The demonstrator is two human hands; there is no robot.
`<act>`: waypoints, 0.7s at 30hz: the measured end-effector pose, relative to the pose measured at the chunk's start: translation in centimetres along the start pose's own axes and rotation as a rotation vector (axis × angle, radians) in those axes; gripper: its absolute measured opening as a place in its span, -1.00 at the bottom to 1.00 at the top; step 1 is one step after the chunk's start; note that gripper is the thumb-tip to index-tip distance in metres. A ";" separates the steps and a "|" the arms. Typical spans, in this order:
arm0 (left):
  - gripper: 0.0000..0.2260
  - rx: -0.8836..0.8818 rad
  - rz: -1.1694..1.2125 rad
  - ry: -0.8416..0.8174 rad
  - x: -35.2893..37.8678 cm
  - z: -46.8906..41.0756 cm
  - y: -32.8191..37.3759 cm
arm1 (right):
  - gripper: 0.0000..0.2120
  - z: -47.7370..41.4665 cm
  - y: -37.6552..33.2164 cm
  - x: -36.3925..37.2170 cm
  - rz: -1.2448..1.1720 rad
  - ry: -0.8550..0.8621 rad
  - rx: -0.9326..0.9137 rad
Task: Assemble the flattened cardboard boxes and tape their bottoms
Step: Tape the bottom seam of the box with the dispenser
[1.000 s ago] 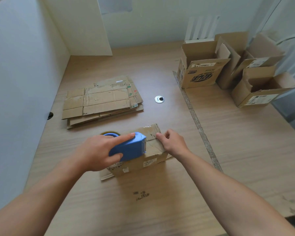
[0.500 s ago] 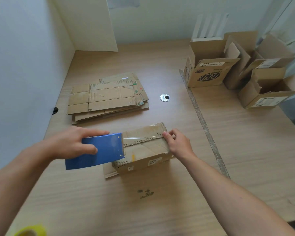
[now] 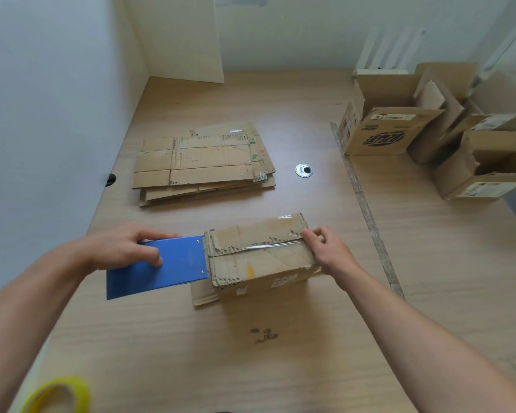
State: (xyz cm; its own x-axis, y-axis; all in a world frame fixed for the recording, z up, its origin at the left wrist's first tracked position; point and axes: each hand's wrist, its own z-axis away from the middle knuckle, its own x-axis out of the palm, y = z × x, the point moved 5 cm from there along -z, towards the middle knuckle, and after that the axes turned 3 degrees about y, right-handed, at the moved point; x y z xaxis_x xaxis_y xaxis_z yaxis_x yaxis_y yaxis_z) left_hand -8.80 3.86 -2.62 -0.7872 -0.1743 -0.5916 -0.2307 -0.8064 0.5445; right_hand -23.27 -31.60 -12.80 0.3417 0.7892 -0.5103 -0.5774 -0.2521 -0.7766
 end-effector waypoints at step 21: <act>-0.53 -0.042 0.127 0.035 2.0 -0.6 -2.1 | -0.29 6.1 -3.5 6.6 0.974 -0.080 -0.663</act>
State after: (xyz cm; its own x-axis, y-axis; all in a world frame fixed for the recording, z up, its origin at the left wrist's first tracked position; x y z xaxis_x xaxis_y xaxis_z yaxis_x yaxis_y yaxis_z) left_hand -9.57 4.86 -5.31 -0.7877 -0.2960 -0.5402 -0.1056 -0.7991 0.5918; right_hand -23.52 -22.06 -11.15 -0.0913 0.1299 -0.9873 -0.0629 -0.9902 -0.1245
